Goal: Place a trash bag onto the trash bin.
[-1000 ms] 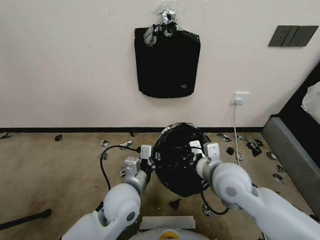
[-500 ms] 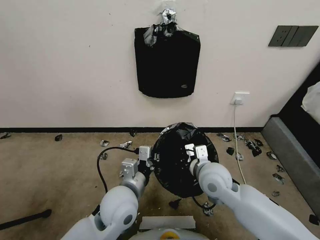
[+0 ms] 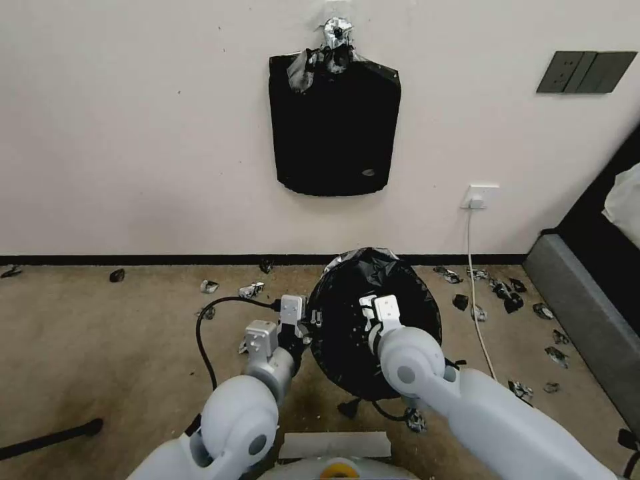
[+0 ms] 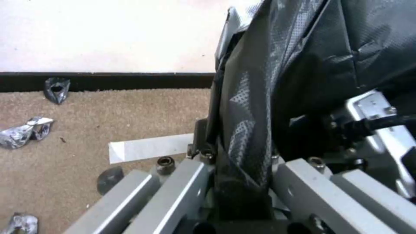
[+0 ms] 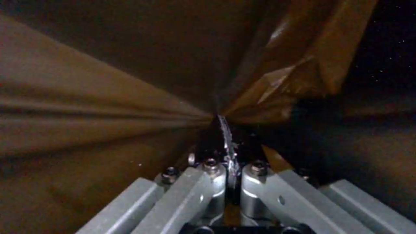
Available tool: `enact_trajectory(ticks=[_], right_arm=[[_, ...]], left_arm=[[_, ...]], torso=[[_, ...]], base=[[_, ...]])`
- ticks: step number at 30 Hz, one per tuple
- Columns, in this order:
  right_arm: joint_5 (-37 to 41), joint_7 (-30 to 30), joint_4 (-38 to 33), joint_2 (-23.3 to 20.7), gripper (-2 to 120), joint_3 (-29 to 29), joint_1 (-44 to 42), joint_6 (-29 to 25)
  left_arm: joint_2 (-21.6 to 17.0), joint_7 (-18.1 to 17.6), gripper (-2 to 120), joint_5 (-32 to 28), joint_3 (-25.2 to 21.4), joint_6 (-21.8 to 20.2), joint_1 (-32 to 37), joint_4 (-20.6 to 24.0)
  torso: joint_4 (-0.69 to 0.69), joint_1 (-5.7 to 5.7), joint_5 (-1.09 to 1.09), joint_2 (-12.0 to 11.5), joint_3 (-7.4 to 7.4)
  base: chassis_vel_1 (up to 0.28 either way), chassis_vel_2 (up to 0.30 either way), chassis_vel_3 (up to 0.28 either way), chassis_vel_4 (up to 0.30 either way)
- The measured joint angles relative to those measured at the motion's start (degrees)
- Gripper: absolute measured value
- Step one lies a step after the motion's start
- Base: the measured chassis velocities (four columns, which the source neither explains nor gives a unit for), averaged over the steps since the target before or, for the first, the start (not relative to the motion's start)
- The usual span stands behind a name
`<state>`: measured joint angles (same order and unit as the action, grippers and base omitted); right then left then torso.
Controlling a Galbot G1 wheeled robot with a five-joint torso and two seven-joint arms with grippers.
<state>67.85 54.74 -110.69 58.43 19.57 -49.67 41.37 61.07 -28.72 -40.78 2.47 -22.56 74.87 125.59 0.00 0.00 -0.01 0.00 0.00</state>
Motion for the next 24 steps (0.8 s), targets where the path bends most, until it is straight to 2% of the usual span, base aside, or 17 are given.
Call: enact_trajectory(ticks=[24], right_arm=[[-0.23, -0.24, 2.92, 0.88, 0, -0.34, 0.07, -0.11]], left_arm=[[-0.55, 0.36, 3, -0.70, -0.56, -0.72, 1.55, 1.90]], torso=[[0.00, 0.00, 0.00, 0.00, 0.00]], base=[[0.000, 0.000, 0.000, 0.000]])
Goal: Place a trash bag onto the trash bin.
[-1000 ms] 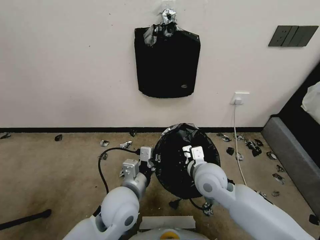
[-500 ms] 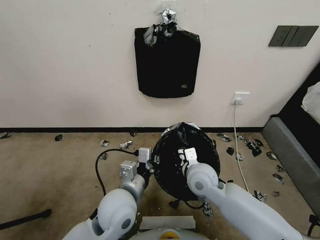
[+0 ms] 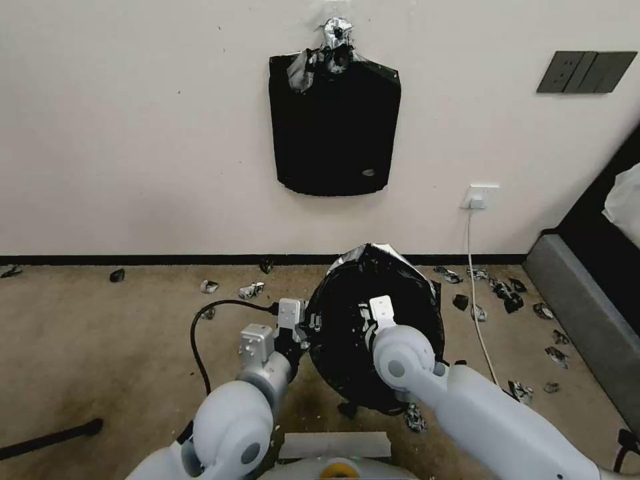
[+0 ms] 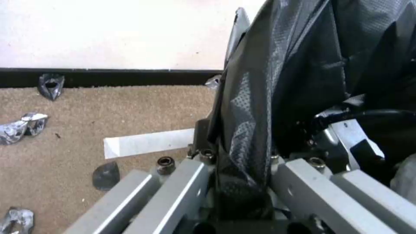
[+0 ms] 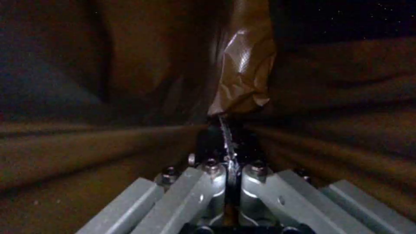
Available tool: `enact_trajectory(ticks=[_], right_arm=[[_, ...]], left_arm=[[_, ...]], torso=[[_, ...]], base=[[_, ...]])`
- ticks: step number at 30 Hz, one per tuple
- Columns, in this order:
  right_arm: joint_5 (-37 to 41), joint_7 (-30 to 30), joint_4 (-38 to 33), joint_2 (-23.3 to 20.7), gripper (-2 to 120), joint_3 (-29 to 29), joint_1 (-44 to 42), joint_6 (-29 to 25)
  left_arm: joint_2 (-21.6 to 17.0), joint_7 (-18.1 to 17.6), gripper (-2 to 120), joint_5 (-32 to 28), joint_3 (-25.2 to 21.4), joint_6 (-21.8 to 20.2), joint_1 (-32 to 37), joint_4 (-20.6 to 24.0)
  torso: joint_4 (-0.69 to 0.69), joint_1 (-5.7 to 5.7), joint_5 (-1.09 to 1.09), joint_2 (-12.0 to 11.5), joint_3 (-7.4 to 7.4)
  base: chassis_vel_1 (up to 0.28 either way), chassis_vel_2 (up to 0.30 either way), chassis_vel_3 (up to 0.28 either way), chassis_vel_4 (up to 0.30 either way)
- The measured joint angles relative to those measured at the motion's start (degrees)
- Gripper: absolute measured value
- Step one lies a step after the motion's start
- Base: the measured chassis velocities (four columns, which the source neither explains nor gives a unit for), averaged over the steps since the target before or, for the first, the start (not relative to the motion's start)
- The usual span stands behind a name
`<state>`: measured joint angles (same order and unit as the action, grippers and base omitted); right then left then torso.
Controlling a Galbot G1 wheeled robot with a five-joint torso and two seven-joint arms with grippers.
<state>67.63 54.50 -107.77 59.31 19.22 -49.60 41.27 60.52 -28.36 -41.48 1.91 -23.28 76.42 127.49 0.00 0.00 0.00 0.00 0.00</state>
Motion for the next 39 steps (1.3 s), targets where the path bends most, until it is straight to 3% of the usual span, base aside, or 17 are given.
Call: enact_trajectory(ticks=[5, 9, 13, 14, 18, 21, 23, 25, 33, 39], right_arm=[[0.57, -0.41, -2.23, -1.38, 0, -0.21, -0.39, -0.06], [1.26, -1.16, -6.04, -3.91, 9, -0.73, -1.19, -0.05], [1.98, -5.47, -15.66, -9.63, 29, -3.66, -4.67, -0.03], [1.98, -5.47, -15.66, -9.63, 29, -3.66, -4.67, -0.03], [-1.17, -16.38, -21.30, -12.73, 46, -9.57, -10.61, -0.41], [-2.80, -19.76, -22.82, -13.68, 55, -12.23, -13.43, -1.01], [-3.25, -20.58, -23.47, -13.98, 58, -13.42, -14.81, -1.19], [-4.47, -22.66, -25.61, -15.13, 72, -17.03, -19.27, -1.52], [-6.64, -24.87, -26.31, -16.18, 98, -17.47, -20.16, -1.70], [-6.72, -25.04, -26.24, -16.19, 100, -17.63, -19.95, -1.76]], left_arm=[[0.25, -0.98, 3, -1.52, -0.91, -0.54, -0.02, -0.90], [0.56, -2.84, 3, -3.76, -1.46, -1.40, -0.57, -2.01], [2.52, -6.05, 3, -6.72, -1.51, -3.67, -2.49, -5.64], [2.52, -6.05, 3, -6.72, -1.51, -3.67, -2.49, -5.64], [4.24, -9.11, 3, -9.23, -1.09, -5.55, -4.02, -8.57], [4.70, -9.99, 3, -10.08, -1.00, -6.22, -4.51, -9.52], [4.94, -10.45, 3, -10.59, -0.94, -6.50, -4.74, -9.90], [5.98, -12.15, 3, -11.75, -1.02, -7.33, -5.31, -11.19], [7.24, -15.34, 3, -13.36, -2.18, -8.97, -5.06, -11.59], [6.78, -15.78, 25, -14.74, -3.69, -9.19, -4.45, -10.70]], torso=[[0.00, 0.00, 0.00, 0.00, 0.00], [0.00, 0.00, 0.00, 0.00, 0.00], [0.00, 0.00, 0.00, 0.00, -0.01], [0.00, 0.00, 0.00, 0.00, -0.01], [-0.01, 0.00, 0.01, 0.00, -0.01], [0.00, 0.00, 0.02, 0.00, -0.01], [0.00, 0.00, 0.01, 0.00, 0.00], [-0.02, 0.00, 0.01, 0.00, -0.01], [-0.01, 0.00, 0.01, 0.00, -0.01], [0.00, 0.00, 0.01, 0.00, 0.00]], base=[[0.000, 0.000, 0.000, 0.000], [0.000, 0.000, 0.000, 0.000], [0.000, 0.000, 0.000, 0.000], [0.000, 0.000, 0.000, 0.000], [0.000, 0.000, 0.000, 0.000], [0.000, 0.000, 0.000, 0.000], [0.000, 0.000, 0.000, 0.000], [0.000, 0.000, 0.000, 0.000], [0.000, 0.000, 0.000, 0.000], [0.000, 0.000, 0.000, 0.000]])
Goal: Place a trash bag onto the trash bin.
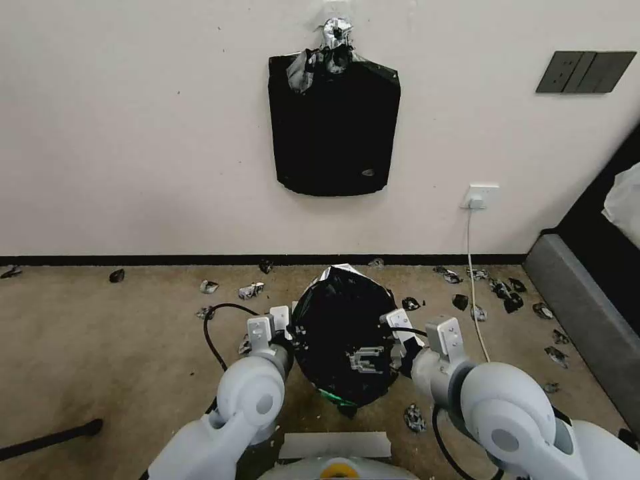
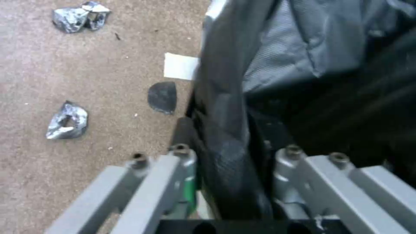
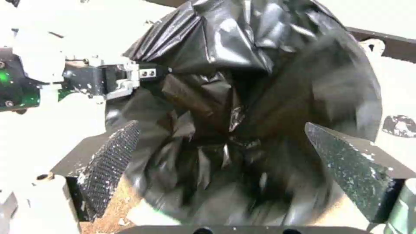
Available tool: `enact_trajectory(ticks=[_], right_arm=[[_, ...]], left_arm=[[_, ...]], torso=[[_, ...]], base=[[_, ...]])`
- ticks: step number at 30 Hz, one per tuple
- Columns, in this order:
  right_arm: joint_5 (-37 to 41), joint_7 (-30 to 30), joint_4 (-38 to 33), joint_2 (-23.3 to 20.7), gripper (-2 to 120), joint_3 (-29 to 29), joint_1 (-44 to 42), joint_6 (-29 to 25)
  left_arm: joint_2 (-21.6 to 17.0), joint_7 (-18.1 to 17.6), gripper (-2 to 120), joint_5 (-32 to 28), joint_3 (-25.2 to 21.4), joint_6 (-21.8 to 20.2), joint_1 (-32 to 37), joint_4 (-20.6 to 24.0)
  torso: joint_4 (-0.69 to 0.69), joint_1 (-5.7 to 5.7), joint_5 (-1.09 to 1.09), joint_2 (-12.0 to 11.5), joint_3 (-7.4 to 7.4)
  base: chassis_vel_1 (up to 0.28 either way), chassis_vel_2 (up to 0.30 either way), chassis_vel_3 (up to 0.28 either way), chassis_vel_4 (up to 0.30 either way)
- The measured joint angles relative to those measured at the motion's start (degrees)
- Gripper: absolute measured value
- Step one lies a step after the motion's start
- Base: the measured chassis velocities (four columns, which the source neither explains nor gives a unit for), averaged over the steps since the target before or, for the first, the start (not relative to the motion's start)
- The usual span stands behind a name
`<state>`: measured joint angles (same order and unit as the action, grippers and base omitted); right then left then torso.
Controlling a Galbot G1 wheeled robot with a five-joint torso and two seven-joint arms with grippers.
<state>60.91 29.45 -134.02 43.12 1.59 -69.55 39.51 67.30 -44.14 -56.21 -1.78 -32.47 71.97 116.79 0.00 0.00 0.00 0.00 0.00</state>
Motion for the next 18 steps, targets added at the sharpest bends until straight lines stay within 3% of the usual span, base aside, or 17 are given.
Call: enact_trajectory(ticks=[7, 11, 12, 14, 15, 18], right_arm=[[-0.37, -0.50, 0.00, 0.38, 100, -0.82, -0.55, -1.00], [-2.92, -2.35, -0.01, 1.05, 100, -3.12, -2.31, -2.97], [-5.03, -3.62, -0.01, 1.74, 100, -4.76, -3.62, -3.87], [-12.19, -6.67, 0.97, 3.61, 100, -7.85, -6.42, -5.90], [-12.19, -6.67, 0.97, 3.61, 100, -7.85, -6.42, -5.90], [-27.54, -13.55, 5.61, 9.62, 100, -12.80, -12.51, -14.96]], left_arm=[[-0.87, 1.72, 48, -0.49, -2.09, -0.71, 1.28, 1.69], [-2.06, 5.84, 61, 2.57, -3.11, -1.00, 3.02, 4.31], [-2.84, 9.02, 67, 5.97, -3.63, -0.22, 4.02, 5.44], [-3.84, 14.57, 75, 13.83, -4.61, 5.45, 6.25, 6.72], [-3.84, 14.57, 75, 13.83, -4.61, 5.45, 6.25, 6.72], [-3.68, 22.84, 88, 27.31, -8.34, 18.17, 12.15, 6.84]], torso=[[0.00, 0.00, -0.01, 0.00, 0.00], [0.00, 0.00, -0.01, 0.00, 0.00], [0.01, 0.00, -0.01, 0.00, 0.00], [0.00, 0.00, -0.03, 0.00, 0.00], [0.00, 0.00, -0.03, 0.00, 0.00], [0.00, 0.00, -0.01, 0.00, 0.00]], base=[[0.000, 0.000, 0.000, 0.000], [0.000, 0.000, 0.000, 0.000], [0.000, 0.000, 0.000, 0.000], [0.000, 0.000, 0.000, 0.000], [0.000, 0.000, 0.000, 0.000], [0.000, 0.000, 0.000, 0.000]])
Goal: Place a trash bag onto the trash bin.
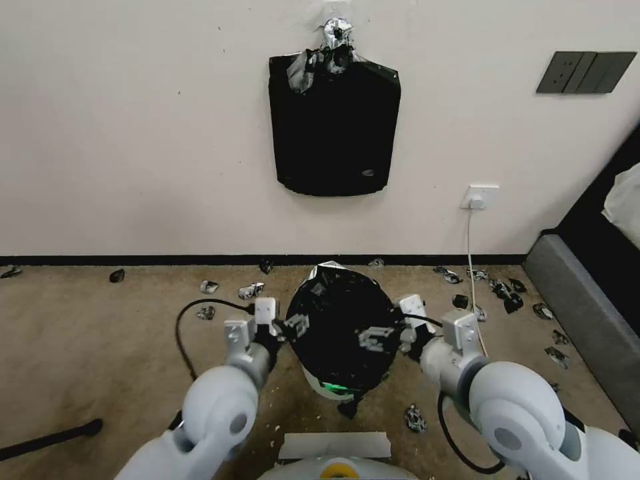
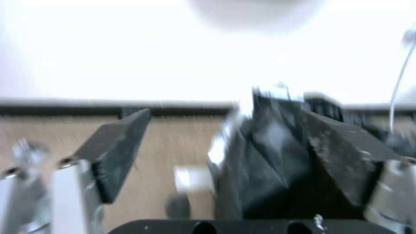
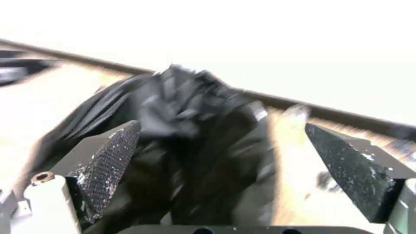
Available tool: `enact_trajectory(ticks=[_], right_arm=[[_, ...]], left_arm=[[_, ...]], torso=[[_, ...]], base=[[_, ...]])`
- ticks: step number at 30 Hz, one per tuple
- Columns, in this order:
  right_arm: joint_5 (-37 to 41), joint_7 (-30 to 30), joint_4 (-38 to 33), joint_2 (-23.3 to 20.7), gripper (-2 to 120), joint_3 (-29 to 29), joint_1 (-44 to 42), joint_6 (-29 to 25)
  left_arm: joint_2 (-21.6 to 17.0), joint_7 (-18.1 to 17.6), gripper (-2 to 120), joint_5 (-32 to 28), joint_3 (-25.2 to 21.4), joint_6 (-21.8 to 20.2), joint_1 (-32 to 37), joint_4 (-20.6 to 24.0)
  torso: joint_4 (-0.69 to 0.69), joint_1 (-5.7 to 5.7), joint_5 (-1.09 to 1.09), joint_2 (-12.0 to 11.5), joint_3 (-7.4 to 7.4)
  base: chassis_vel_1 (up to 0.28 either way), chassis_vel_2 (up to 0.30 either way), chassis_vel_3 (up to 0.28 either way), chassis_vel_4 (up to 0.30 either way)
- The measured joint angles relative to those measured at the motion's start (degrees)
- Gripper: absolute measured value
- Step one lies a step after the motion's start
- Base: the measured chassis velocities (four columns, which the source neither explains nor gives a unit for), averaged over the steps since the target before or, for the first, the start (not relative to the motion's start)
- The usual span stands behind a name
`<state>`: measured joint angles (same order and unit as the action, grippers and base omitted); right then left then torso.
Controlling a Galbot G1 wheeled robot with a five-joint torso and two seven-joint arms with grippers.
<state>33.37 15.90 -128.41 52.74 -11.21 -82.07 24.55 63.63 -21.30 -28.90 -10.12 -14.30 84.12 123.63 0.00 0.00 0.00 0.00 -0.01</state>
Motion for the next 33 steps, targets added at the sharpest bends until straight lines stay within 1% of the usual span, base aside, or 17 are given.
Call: enact_trajectory(ticks=[1, 2, 3, 4, 5, 6, 8, 9, 11, 13, 14, 16, 18, 19, 21, 33], right_arm=[[0.00, 0.00, 0.00, 0.00, 100, 0.00, 0.00, 0.00], [-4.07, -1.44, 1.25, 1.70, 100, -1.01, -1.42, -2.78], [-9.33, -3.05, 2.73, 4.06, 100, -2.28, -3.36, -6.42], [-14.98, -4.65, 4.21, 7.29, 100, -3.91, -5.53, -10.58], [-14.98, -4.65, 4.21, 7.29, 100, -3.91, -5.53, -10.58], [-18.60, -5.48, 5.22, 10.02, 100, -5.31, -7.24, -13.98], [-22.42, -6.22, 6.43, 14.20, 100, -7.75, -10.24, -20.30], [-22.42, -6.22, 6.43, 14.20, 100, -7.75, -10.24, -20.30], [-25.31, -6.89, 7.29, 17.77, 100, -10.81, -13.27, -26.41], [-27.79, -7.47, 8.24, 21.07, 100, -14.39, -15.58, -31.14], [-27.79, -7.47, 8.24, 21.07, 100, -14.39, -15.58, -31.14], [-29.31, -8.22, 9.02, 23.53, 100, -16.87, -17.26, -34.32], [-30.09, -8.82, 10.04, 26.14, 100, -18.82, -19.86, -38.82], [-30.09, -8.82, 10.04, 26.14, 100, -18.82, -19.86, -38.82], [-30.58, -9.24, 10.60, 27.37, 100, -19.46, -21.38, -41.13], [-30.51, -9.33, 10.69, 27.40, 100, -19.39, -21.42, -41.54]], left_arm=[[0.00, 0.00, 88, 0.00, 0.00, 0.00, 0.00, 0.00], [0.42, 1.17, 93, 2.04, -0.94, 2.43, 1.19, -0.36], [1.22, 2.99, 96, 5.35, -2.47, 6.70, 3.03, -1.22], [2.61, 5.25, 99, 9.11, -4.29, 12.54, 5.28, -2.27], [2.61, 5.25, 99, 9.11, -4.29, 12.54, 5.28, -2.27], [4.08, 6.85, 99, 12.10, -6.07, 16.60, 7.07, -2.92], [6.80, 9.25, 100, 16.94, -9.34, 21.82, 10.04, -4.07], [6.80, 9.25, 100, 16.94, -9.34, 21.82, 10.04, -4.07], [8.32, 10.74, 100, 21.03, -12.61, 26.29, 13.04, -5.23], [9.52, 11.58, 100, 23.31, -14.61, 29.71, 15.42, -6.23], [9.52, 11.58, 100, 23.31, -14.61, 29.71, 15.42, -6.23], [10.64, 11.74, 100, 24.12, -15.80, 31.65, 16.92, -6.71], [13.96, 12.60, 100, 24.45, -17.70, 33.70, 19.14, -7.22], [13.96, 12.60, 100, 24.45, -17.70, 33.70, 19.14, -7.22], [15.85, 13.03, 100, 24.68, -18.48, 34.77, 20.27, -7.61], [16.18, 13.01, 100, 24.48, -18.48, 34.70, 20.25, -7.68]], torso=[[0.00, 0.00, 0.00, 0.00, 0.00], [0.00, 0.00, -0.01, 0.00, 0.00], [-0.01, 0.00, 0.01, 0.00, 0.00], [-0.01, 0.00, -0.01, 0.00, 0.00], [-0.01, 0.00, -0.01, 0.00, 0.00], [0.00, 0.00, -0.01, 0.00, 0.00], [0.00, 0.00, -0.01, 0.00, 0.00], [0.00, 0.00, -0.01, 0.00, 0.00], [0.00, -0.01, 0.00, 0.00, 0.00], [0.00, 0.00, -0.02, 0.00, 0.00], [0.00, 0.00, -0.02, 0.00, 0.00], [-0.01, 0.00, 0.00, 0.00, 0.00], [0.00, -0.01, -0.02, 0.00, 0.00], [0.00, -0.01, -0.02, 0.00, 0.00], [-0.01, -0.01, 0.00, 0.00, 0.00], [0.00, -0.01, 0.00, 0.00, 0.00]], base=[[0.000, 0.000, 0.000, 0.000], [0.000, 0.000, 0.000, 0.000], [0.000, 0.000, 0.000, 0.000], [0.000, 0.000, 0.000, 0.000], [0.000, 0.000, 0.000, 0.000], [0.000, 0.000, 0.000, 0.000], [0.000, 0.000, 0.000, 0.000], [0.000, 0.000, 0.000, 0.000], [0.000, 0.000, 0.000, 0.000], [0.000, 0.000, 0.000, 0.000], [0.000, 0.000, 0.000, 0.000], [0.000, 0.000, 0.000, 0.000], [0.000, 0.000, 0.000, 0.000], [0.000, 0.000, 0.000, 0.000], [0.000, 0.000, 0.000, 0.000], [0.000, 0.000, 0.000, 0.000]])
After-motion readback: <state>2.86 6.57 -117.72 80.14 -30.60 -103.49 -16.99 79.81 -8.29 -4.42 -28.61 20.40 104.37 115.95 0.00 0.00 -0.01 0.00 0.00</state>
